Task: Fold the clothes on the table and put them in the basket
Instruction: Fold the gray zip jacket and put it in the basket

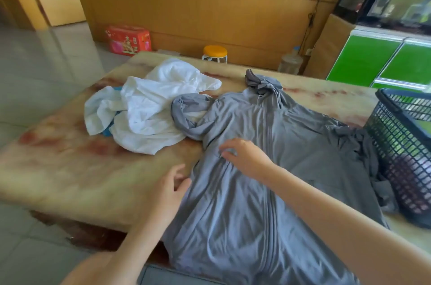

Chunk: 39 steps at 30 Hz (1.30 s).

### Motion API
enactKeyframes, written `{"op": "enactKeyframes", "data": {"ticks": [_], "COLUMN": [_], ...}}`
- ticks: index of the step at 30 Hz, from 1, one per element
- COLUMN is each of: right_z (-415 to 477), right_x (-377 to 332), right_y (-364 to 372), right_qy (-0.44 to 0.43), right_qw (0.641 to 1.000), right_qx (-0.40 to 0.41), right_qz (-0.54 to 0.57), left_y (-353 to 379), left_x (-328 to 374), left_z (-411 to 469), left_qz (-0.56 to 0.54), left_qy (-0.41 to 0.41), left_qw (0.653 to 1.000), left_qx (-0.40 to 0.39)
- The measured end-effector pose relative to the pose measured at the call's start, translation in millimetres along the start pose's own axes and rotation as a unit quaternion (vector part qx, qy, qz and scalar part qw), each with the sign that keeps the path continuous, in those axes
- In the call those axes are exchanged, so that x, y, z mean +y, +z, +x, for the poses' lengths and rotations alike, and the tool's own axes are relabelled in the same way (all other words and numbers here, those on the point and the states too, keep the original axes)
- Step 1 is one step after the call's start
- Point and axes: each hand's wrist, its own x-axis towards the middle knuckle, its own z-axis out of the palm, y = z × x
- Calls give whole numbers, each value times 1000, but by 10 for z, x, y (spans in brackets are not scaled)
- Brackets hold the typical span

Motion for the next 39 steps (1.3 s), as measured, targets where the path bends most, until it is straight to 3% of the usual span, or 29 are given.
{"op": "enactKeyframes", "data": {"ticks": [8,14,18,19,21,24,27,28,29,31,32,34,39], "right_z": [634,936,1043,1076,1137,1199,1260,1275,1286,1274,1277,1247,1103], "right_x": [-312,-429,-471,-461,-456,-598,-713,-715,-683,-587,-546,-537,-494], "right_y": [-75,86,135,132,101,-52,-225,-230,-200,-106,-58,-25,91], "right_qy": [81,78,98,102,103,72,88,106,118,105,96,86,48], "right_qw": [997,983,976,980,983,918,874,875,901,971,981,979,982], "right_qx": [16,38,78,105,147,192,162,114,64,19,15,12,-45], "right_qz": [-6,-164,-179,-137,48,338,450,459,412,214,165,182,177], "left_y": [96,29,-49,-58,-80,-118,-90,-85,-80,-82,-85,-85,-112], "left_x": [76,123,225,236,257,271,236,227,203,147,111,76,64], "left_z": [242,203,209,204,209,266,317,320,324,342,358,383,304], "left_qz": [131,38,-53,-58,-70,-130,-186,-190,-192,-213,-228,-243,-94], "left_qy": [-7,36,-33,-48,-81,-132,-110,-95,-86,-93,-107,-137,-66], "left_qw": [991,999,996,994,991,979,974,976,977,973,968,959,987], "left_qx": [5,-7,-62,-75,-79,-87,-70,-44,-17,11,3,-41,-112]}}
